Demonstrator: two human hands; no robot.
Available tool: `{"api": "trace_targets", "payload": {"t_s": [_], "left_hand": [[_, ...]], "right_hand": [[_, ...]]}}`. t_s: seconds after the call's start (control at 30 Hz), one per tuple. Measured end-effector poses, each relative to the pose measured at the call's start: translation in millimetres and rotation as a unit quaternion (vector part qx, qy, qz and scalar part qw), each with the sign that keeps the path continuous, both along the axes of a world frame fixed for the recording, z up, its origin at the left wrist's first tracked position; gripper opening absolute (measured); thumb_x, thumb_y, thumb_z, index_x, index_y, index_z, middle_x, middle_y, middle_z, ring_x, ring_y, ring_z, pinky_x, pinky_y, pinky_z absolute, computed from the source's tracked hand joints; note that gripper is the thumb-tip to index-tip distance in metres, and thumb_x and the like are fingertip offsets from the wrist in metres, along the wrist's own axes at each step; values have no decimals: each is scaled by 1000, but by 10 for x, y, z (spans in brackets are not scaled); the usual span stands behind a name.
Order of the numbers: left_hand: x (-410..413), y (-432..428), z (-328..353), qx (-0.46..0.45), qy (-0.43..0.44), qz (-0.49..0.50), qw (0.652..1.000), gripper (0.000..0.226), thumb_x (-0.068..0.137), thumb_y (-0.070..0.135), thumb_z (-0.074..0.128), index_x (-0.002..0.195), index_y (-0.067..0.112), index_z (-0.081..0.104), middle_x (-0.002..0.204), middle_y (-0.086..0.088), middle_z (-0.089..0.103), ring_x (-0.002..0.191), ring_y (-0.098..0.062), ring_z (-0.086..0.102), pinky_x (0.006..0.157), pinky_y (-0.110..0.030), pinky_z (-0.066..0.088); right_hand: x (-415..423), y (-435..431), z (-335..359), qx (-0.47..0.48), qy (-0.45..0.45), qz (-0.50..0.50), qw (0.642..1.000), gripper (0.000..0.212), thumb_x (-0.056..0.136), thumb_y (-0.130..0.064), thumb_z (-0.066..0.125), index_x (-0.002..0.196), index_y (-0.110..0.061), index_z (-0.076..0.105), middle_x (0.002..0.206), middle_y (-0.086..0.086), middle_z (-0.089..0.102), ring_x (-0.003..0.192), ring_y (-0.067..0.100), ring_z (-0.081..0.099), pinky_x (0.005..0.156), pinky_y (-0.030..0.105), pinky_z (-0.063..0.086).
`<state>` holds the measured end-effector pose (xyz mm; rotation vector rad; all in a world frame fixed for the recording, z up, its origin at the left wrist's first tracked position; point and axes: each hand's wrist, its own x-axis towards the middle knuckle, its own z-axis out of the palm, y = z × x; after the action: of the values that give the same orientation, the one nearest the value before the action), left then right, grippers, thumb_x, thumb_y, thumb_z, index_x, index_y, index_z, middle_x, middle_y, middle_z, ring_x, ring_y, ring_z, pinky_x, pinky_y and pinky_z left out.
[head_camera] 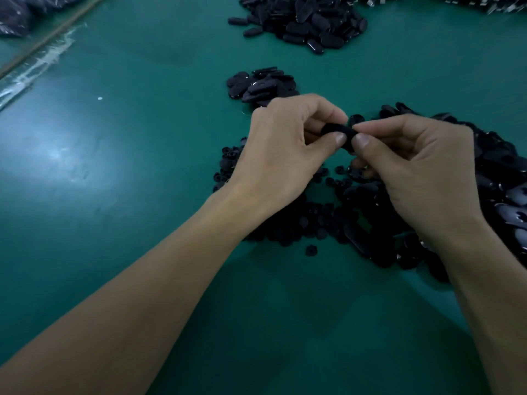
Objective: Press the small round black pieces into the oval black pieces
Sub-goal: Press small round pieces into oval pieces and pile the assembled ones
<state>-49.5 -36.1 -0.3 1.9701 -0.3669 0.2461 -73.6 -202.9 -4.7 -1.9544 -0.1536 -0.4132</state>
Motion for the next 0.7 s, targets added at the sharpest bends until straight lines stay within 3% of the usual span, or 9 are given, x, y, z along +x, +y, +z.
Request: {"api": "trace_targets", "payload": {"t_s": [0.07,0.17,0.23,0.3,0.37,0.5,0.63,0.7], "left_hand": [[12,-15,1,-3,-4,15,1000,15,87,12,78,98,21,76,80,15,71,77,1,69,76,-19,57],[101,6,52,-15,-19,47,999,16,87,12,78,97,23,75,80,15,72,74,3,69,76,-18,57],[204,68,98,-25,-31,82,996,18,88,12,76,98,27,70,82,15,72,73,3,70,75,-19,58],[307,141,118,-32,-30,118,992,22,91,12,72,106,27,67,80,13,72,74,2,70,75,-19,58],[406,196,100,-31,-27,151,988,25,93,10,67,111,27,65,75,13,71,71,4,68,72,-14,54],[637,305,29,7,9,203,979,20,94,10,65,100,29,67,75,13,65,62,6,60,58,-4,43],[786,371,-71,55,38,211,975,18,92,13,65,101,25,75,77,17,63,71,6,59,64,2,41],[813,379,-112,69,46,211,974,20,93,15,65,107,23,76,85,13,67,81,-1,63,68,3,40]], "right_hand": [[-10,17,-17,-52,-8,-25,998,12,95,-25,67,102,-33,71,81,-16,73,77,3,71,71,16,54],[-13,-15,-49,-184,-2,-82,979,27,98,-30,62,124,-27,67,95,-17,65,90,0,63,84,13,47],[-8,-99,-67,-304,28,-120,945,37,99,-32,61,136,-26,60,113,2,60,110,22,54,97,32,41],[-8,-157,-59,-380,73,-144,911,40,99,-37,58,138,-29,59,124,10,53,120,36,41,100,47,35],[-18,-160,-48,-406,114,-146,895,36,99,-42,55,133,-32,62,126,12,53,122,39,39,100,51,34],[-21,-120,-39,-404,125,-136,896,32,101,-41,51,126,-28,67,121,15,57,118,40,47,99,51,36],[-27,-109,-24,-371,126,-119,912,43,99,-53,46,120,-24,70,112,12,61,107,37,55,96,51,44],[-30,-106,-24,-366,126,-105,916,46,96,-57,53,119,-22,71,113,12,63,106,34,58,97,53,47]]}}
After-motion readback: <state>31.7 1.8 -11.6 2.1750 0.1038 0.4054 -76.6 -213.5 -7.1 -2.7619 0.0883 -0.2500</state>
